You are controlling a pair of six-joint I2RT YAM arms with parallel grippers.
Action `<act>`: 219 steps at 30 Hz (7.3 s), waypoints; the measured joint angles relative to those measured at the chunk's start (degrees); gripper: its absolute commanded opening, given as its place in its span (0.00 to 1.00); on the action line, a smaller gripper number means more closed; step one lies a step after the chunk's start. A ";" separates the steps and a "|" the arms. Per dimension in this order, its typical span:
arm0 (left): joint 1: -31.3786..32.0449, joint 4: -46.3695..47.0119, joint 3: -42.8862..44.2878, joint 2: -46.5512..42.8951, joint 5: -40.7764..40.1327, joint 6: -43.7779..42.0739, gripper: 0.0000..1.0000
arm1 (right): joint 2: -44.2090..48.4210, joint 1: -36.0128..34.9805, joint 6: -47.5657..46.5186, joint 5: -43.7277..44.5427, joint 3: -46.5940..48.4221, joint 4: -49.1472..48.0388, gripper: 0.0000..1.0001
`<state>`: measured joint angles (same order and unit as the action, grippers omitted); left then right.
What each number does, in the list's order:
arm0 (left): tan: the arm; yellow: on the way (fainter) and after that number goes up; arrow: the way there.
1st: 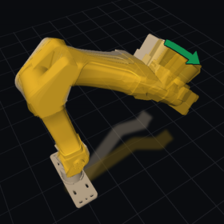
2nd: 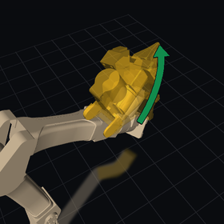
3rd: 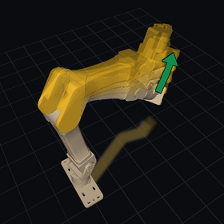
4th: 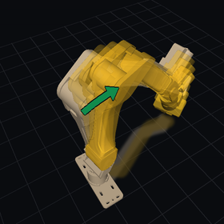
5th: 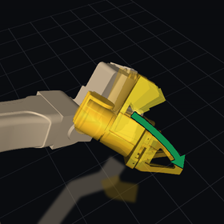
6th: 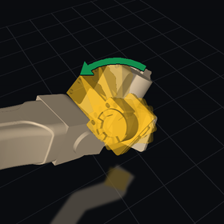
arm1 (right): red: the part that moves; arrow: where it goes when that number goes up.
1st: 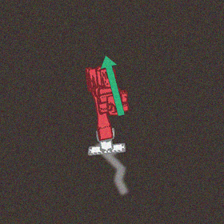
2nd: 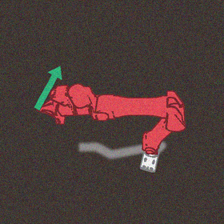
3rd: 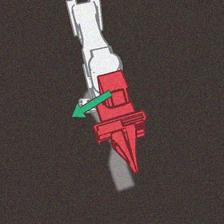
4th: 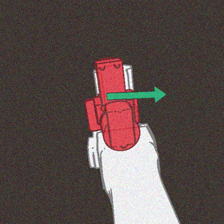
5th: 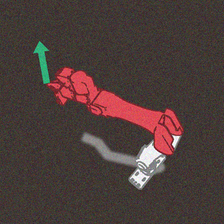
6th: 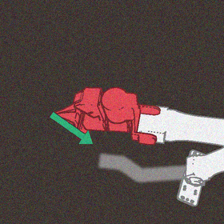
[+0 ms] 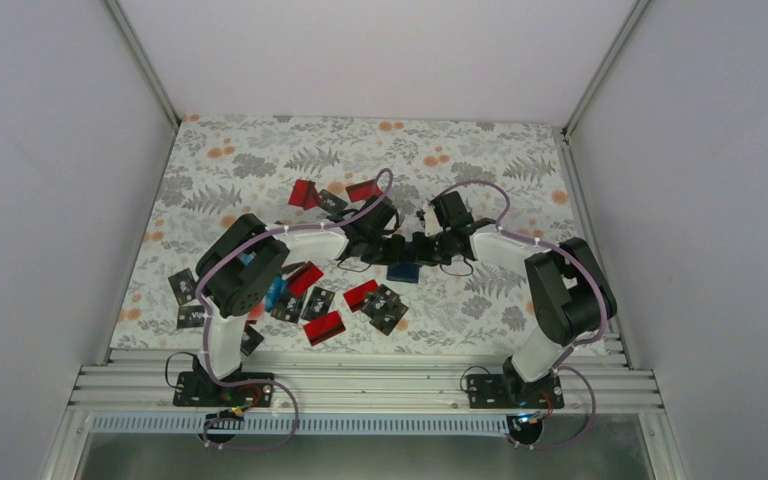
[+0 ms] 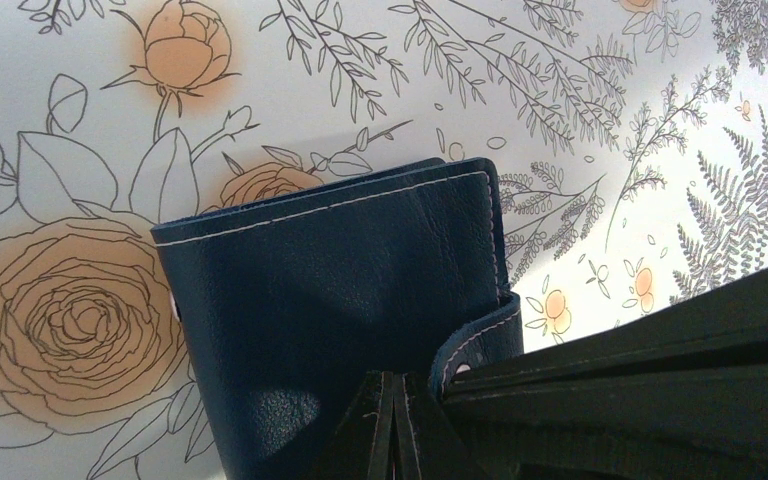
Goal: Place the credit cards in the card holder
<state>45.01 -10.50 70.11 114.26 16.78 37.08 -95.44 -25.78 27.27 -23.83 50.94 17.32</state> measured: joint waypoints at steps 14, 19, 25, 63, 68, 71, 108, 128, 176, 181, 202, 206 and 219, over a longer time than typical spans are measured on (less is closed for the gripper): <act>0.00 0.46 -0.28 0.00 0.17 0.02 0.04 | -1.46 0.61 0.35 0.33 -0.37 -2.08 0.04; 0.00 0.44 -0.28 0.00 0.17 0.04 0.04 | -1.49 0.96 0.46 -0.70 -1.14 -3.41 0.04; 0.00 0.42 -0.28 -0.04 0.15 0.24 0.04 | -1.53 1.66 0.72 -2.91 -2.12 -5.31 0.04; 0.15 -14.80 7.48 -0.52 -4.37 -2.36 0.30 | -3.21 6.16 -1.99 -3.65 -2.29 -5.92 0.04; 0.15 -15.43 8.13 -0.52 -4.52 -2.43 0.30 | -3.21 6.16 -2.01 -3.61 -2.32 -5.97 0.04; 0.15 -15.47 8.68 -0.52 -4.50 -2.95 0.19 | -2.99 6.19 -1.99 -3.06 -2.47 -5.95 0.04; -0.39 -16.68 9.64 -0.02 -5.01 -3.39 0.24 | -5.86 6.47 -1.38 -11.74 -2.80 -11.72 0.04; -1.01 -14.49 8.74 -1.97 3.19 -2.40 0.24 | -5.88 6.47 -1.40 -11.63 -2.80 -11.76 0.04; -0.76 -14.95 8.72 1.79 3.34 -2.23 0.02 | -6.25 6.49 -1.40 -11.76 -2.80 -12.26 0.04; -0.92 -14.97 8.72 1.79 3.21 -2.38 0.02 | -6.47 6.49 -1.40 -11.89 -2.80 -12.57 0.04; -2.62 -15.76 8.52 1.79 3.43 -4.13 0.02 | -7.89 6.49 -1.40 -13.07 -2.43 -14.88 0.04; -2.93 -15.89 8.52 1.79 3.48 -4.83 0.02 | -8.20 6.49 -1.40 -13.25 -2.21 -15.06 0.04; -6.21 -18.23 11.15 4.76 10.21 -7.13 0.02 | -8.50 6.49 -1.42 -13.49 -2.19 -15.89 0.04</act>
<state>38.81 -28.73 81.25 119.02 26.98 29.95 -103.94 -19.29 25.85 -37.32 48.75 1.43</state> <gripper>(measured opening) 0.026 0.044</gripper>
